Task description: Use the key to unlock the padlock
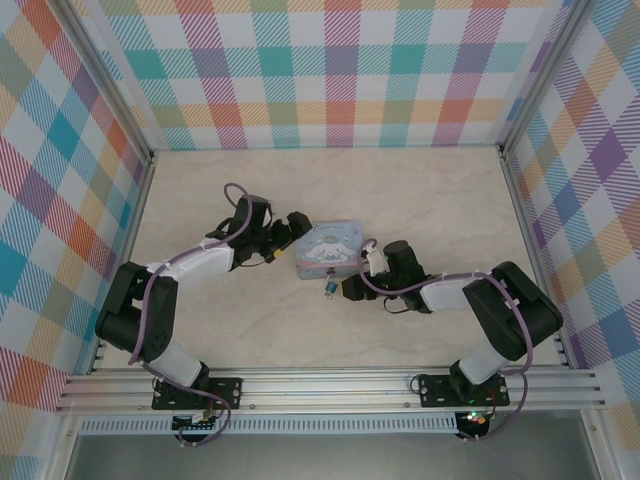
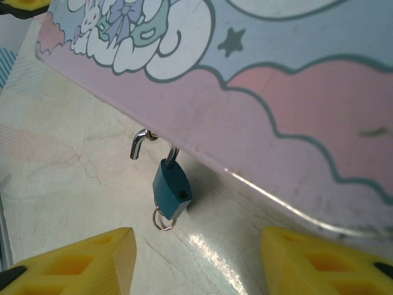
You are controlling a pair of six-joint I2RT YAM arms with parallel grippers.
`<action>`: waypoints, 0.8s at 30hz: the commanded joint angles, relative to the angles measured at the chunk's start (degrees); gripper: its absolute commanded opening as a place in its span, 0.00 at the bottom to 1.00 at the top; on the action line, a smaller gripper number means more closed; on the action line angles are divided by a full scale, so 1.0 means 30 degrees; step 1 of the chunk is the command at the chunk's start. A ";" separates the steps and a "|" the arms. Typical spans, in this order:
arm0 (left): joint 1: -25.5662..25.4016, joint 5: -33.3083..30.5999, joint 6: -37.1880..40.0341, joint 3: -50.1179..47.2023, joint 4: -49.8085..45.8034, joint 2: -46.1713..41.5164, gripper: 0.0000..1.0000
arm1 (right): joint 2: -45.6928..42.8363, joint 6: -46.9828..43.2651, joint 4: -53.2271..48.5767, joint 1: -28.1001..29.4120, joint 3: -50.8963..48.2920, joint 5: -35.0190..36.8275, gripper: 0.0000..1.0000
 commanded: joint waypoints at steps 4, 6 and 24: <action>-0.1116 0.0806 -0.0611 -0.0081 0.0660 0.0288 1.00 | 0.0959 -0.0547 0.1274 -0.0661 0.1203 -0.0942 0.61; -0.1325 0.0685 -0.0683 -0.0152 0.0546 0.0253 1.00 | 0.1291 -0.0551 0.1704 -0.1181 0.1477 -0.1388 0.62; -0.1928 -0.1519 -0.0359 -0.0262 -0.0361 -0.1156 1.00 | 0.1066 0.1871 0.5393 -0.2799 -0.0859 -0.3090 0.60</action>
